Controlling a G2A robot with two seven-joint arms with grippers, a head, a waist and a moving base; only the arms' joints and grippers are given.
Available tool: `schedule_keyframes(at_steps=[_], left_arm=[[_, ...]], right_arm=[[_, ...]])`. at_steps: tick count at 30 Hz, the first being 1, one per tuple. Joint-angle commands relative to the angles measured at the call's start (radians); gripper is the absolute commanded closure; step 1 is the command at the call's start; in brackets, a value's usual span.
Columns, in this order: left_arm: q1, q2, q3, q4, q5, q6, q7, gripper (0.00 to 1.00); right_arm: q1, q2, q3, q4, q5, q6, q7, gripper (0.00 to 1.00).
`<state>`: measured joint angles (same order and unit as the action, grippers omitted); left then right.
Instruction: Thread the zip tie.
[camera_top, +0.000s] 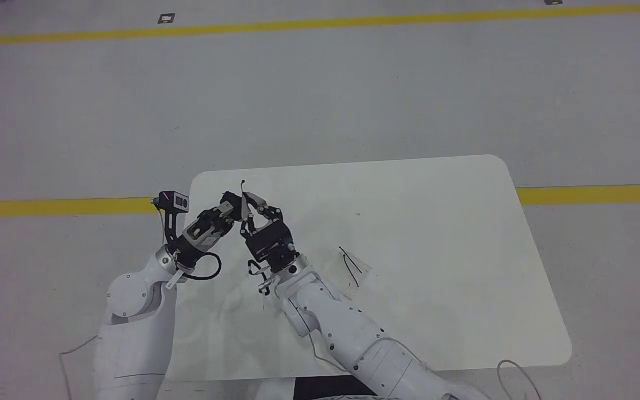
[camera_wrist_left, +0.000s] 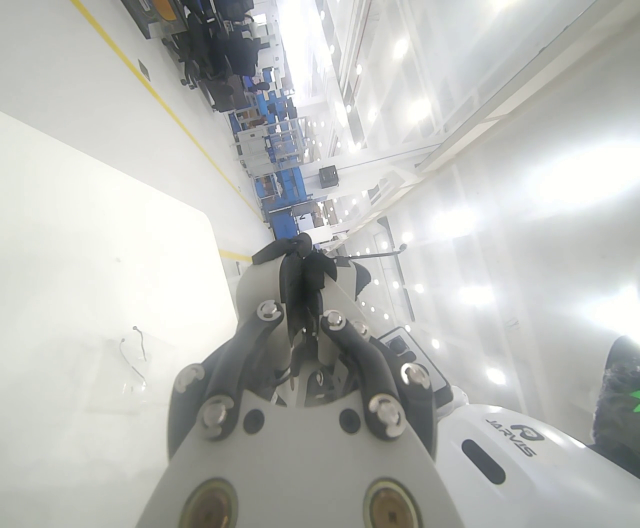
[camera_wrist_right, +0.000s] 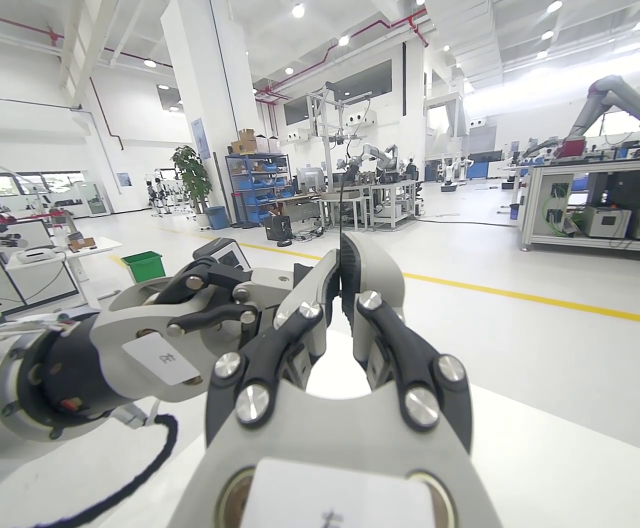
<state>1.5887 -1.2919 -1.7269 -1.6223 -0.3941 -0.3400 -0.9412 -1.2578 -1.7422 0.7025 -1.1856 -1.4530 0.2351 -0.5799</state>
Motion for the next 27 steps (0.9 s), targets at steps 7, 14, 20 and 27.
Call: schedule_keyframes(at_steps=[7,14,20,27], left_arm=[[0.000,0.000,0.000,0.000,0.000,0.000,0.000,1.00],[0.000,0.000,0.000,0.000,0.000,0.000,0.000,1.00],[0.000,0.000,0.000,0.000,0.000,0.000,0.000,1.00],[0.000,0.000,0.000,0.000,0.000,0.000,0.000,1.00]], right_arm=[[-0.002,0.000,0.007,0.001,-0.013,-0.004,0.006,1.00],[-0.006,0.002,0.010,0.001,-0.022,0.000,0.009,1.00],[-0.007,0.002,0.011,0.003,-0.030,-0.002,0.015,1.00],[-0.005,0.001,0.009,0.007,-0.031,-0.001,0.019,1.00]])
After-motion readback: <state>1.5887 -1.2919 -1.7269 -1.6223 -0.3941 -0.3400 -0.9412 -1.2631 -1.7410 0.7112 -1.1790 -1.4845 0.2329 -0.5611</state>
